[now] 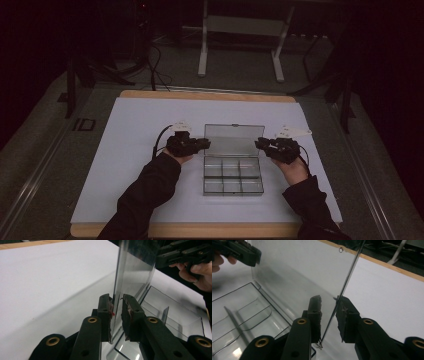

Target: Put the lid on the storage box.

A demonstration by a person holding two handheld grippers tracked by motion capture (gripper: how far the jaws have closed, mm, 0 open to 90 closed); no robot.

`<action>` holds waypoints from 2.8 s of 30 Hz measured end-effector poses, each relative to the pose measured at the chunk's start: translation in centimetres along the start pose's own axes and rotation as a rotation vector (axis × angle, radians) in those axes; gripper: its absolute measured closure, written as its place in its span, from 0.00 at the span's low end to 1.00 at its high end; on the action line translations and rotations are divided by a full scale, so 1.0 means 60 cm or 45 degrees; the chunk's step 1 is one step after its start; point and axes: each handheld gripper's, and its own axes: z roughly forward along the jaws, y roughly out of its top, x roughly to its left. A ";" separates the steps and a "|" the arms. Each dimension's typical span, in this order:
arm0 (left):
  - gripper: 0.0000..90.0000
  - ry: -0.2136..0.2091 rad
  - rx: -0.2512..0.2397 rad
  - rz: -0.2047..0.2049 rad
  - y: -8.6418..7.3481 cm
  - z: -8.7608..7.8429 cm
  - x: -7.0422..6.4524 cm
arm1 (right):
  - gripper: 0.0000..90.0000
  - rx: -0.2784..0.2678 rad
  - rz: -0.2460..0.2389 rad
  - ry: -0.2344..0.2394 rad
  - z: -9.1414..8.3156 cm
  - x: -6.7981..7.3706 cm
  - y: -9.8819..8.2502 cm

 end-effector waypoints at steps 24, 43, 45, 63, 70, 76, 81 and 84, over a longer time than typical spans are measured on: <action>0.86 0.074 0.132 0.224 -0.031 -0.035 -0.061 | 0.89 -0.005 -0.114 0.092 -0.059 0.035 -0.048; 0.87 0.057 0.224 0.229 -0.074 -0.031 -0.061 | 0.90 0.097 -0.105 0.163 -0.055 0.047 -0.106; 0.87 0.059 0.228 0.219 -0.078 -0.031 -0.059 | 0.90 0.113 -0.109 0.156 -0.053 0.048 -0.110; 0.62 0.093 0.223 0.115 -0.098 -0.036 -0.039 | 0.59 0.109 -0.047 0.107 -0.051 0.019 -0.120; 0.13 0.069 0.222 0.102 -0.102 -0.043 -0.032 | 0.25 0.110 -0.049 0.059 -0.049 0.015 -0.123; 0.05 0.069 0.221 0.076 -0.106 -0.048 -0.028 | 0.16 0.093 0.001 0.037 -0.050 0.007 -0.132; 0.05 0.086 0.199 0.077 -0.111 -0.054 -0.027 | 0.16 0.107 0.009 0.005 -0.052 0.004 -0.136; 0.05 0.111 0.193 0.103 -0.115 -0.062 -0.030 | 0.16 0.124 0.004 -0.012 -0.053 0.004 -0.143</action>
